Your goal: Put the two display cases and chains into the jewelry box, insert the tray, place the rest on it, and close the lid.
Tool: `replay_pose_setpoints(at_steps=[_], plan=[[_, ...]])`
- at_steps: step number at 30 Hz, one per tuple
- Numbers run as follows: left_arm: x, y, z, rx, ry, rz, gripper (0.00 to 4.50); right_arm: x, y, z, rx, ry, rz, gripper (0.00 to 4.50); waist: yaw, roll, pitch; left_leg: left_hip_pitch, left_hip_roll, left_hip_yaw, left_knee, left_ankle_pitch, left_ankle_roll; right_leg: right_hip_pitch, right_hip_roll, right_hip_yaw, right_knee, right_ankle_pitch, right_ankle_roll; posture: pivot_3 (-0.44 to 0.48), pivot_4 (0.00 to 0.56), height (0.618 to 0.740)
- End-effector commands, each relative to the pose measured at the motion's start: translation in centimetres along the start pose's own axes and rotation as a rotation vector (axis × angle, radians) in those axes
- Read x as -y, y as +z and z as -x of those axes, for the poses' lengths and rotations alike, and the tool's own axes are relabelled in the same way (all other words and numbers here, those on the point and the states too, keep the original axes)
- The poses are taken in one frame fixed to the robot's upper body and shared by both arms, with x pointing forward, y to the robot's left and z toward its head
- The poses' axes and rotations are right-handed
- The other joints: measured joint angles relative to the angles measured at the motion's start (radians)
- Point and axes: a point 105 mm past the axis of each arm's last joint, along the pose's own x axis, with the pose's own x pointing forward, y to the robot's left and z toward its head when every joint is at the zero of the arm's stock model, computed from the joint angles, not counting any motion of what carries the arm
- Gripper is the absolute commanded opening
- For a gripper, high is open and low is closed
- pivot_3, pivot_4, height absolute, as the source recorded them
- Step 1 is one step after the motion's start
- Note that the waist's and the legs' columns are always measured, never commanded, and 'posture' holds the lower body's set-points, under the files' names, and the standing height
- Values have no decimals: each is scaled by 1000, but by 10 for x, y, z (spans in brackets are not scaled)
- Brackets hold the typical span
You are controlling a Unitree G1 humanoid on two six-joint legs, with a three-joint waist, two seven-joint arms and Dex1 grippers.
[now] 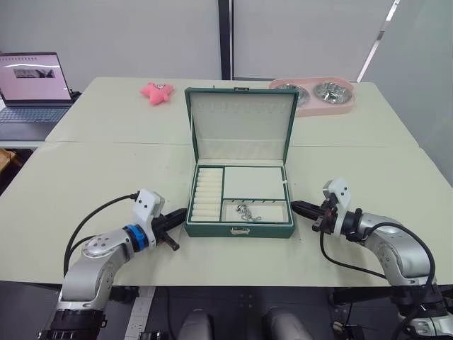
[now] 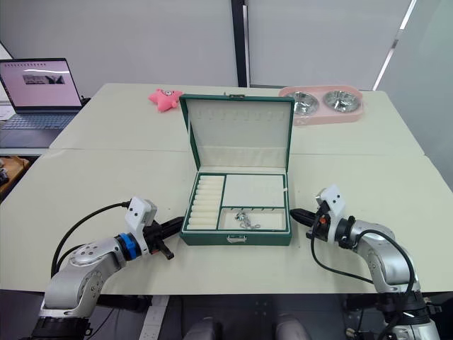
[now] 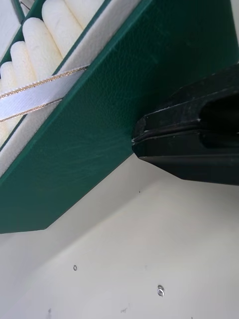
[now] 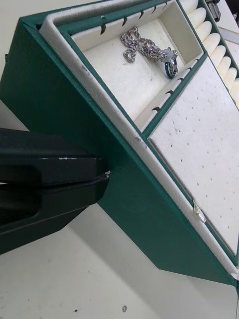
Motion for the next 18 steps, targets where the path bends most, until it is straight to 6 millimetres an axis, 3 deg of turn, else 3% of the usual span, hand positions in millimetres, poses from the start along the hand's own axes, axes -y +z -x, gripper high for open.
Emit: replay_pose_setpoints(at_steps=[1, 11, 15, 18], plan=[[33, 4, -12, 32, -160, 15, 0, -27, 10, -15, 49, 138, 14, 10, 0, 0, 0, 0, 0, 0, 0, 0, 0, 0, 0, 0, 0, 0, 0, 0, 150, 740], [17, 9, 2, 92, -62, -58, 0, -9, 16, -1, 61, 68, 22, 10, -1, 0, 0, 0, 0, 0, 0, 0, 0, -1, 0, 0, 0, 0, 0, 0, 150, 740], [4, 19, 31, 185, 46, -97, 0, 8, 23, 11, 74, 17, 26, 10, -2, 0, 0, -1, 0, 0, 0, 0, 0, -1, 0, 0, 0, 0, 0, 0, 150, 740], [6, 23, 50, 223, 87, -103, 0, 17, 27, 17, 83, -6, 34, 10, 0, 0, 1, 0, 1, 0, 0, 0, 0, -1, 0, 0, 0, 0, 0, 0, 150, 740]])
